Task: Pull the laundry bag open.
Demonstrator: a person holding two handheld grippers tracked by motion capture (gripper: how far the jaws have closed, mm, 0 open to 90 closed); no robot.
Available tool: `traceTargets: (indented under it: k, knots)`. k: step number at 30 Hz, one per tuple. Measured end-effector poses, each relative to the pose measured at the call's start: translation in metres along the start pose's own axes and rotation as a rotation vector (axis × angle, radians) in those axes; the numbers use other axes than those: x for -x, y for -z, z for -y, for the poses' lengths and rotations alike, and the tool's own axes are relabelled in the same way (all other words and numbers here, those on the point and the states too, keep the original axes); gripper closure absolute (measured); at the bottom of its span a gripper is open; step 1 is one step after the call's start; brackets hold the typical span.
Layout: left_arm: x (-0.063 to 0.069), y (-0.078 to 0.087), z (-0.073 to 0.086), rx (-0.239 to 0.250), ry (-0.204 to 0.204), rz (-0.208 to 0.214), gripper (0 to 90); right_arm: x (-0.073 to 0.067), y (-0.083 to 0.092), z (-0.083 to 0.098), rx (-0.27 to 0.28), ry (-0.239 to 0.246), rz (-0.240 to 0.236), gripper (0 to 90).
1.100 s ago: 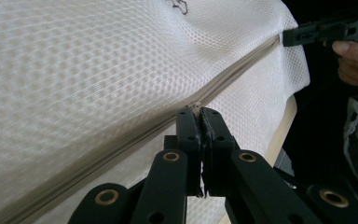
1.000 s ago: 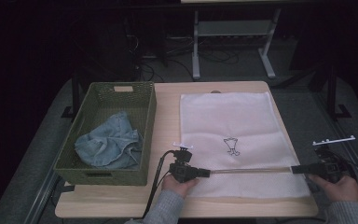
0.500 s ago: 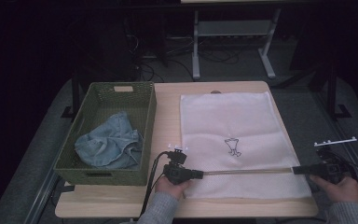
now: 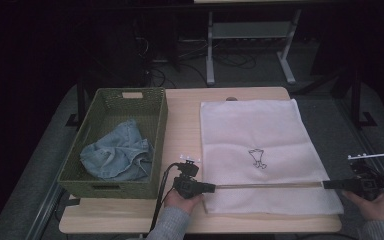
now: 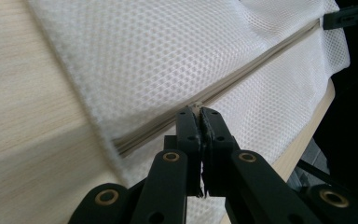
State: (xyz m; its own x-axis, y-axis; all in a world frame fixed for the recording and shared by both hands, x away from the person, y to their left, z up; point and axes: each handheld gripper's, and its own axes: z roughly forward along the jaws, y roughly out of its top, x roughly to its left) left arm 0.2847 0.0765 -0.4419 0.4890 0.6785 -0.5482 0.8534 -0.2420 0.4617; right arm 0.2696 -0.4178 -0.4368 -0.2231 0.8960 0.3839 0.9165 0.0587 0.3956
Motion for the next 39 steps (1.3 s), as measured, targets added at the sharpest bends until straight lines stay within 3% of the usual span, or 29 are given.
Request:
traceTargets:
  k: [5,14,19,25,29,39]
  knots:
    - [-0.002,0.002,0.002,-0.008,-0.002,-0.016,87.6,0.005,0.003,0.003,0.005,-0.003,0.005,82.5]
    - [-0.004,0.008,0.005,-0.024,-0.019,-0.088,87.5,0.012,0.007,0.005,0.008,-0.017,0.015,82.5]
    - [0.003,0.007,0.008,-0.037,-0.057,-0.14,87.3,0.01,0.004,0.004,0.006,-0.003,0.023,82.4]
    - [0.004,0.016,0.013,-0.022,-0.061,-0.174,82.6,0.004,0.002,0.003,0.021,0.022,0.0,82.2]
    - [0.006,0.022,0.016,-0.018,-0.064,-0.171,75.1,-0.002,-0.002,0.003,0.012,0.029,-0.022,81.9]
    - [0.006,0.03,0.021,0.0,-0.073,-0.147,74.6,-0.021,-0.017,-0.003,-0.015,0.077,-0.05,81.5]
